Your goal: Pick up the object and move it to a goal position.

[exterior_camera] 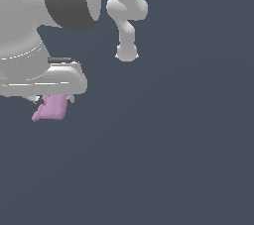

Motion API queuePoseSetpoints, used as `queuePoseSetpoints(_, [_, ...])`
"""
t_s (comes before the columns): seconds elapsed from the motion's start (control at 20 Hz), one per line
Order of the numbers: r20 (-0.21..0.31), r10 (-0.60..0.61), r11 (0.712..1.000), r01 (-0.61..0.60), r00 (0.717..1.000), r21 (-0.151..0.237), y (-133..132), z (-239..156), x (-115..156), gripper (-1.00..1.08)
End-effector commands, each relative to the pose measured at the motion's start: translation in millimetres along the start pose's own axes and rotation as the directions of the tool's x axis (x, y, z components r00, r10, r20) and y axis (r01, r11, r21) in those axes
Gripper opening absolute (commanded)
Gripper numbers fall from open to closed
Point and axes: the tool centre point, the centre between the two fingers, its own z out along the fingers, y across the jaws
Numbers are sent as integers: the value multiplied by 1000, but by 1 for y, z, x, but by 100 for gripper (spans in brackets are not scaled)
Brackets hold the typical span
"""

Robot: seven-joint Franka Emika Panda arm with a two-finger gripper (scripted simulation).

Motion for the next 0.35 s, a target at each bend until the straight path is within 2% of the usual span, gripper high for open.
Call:
queuePoseSetpoints(0.0, [0,-1,1000,1,1000,0,3,-4,1,-100])
queuePoseSetpoints(0.3, [0,-1,1000,1,1000,0,6,-6,3,-100])
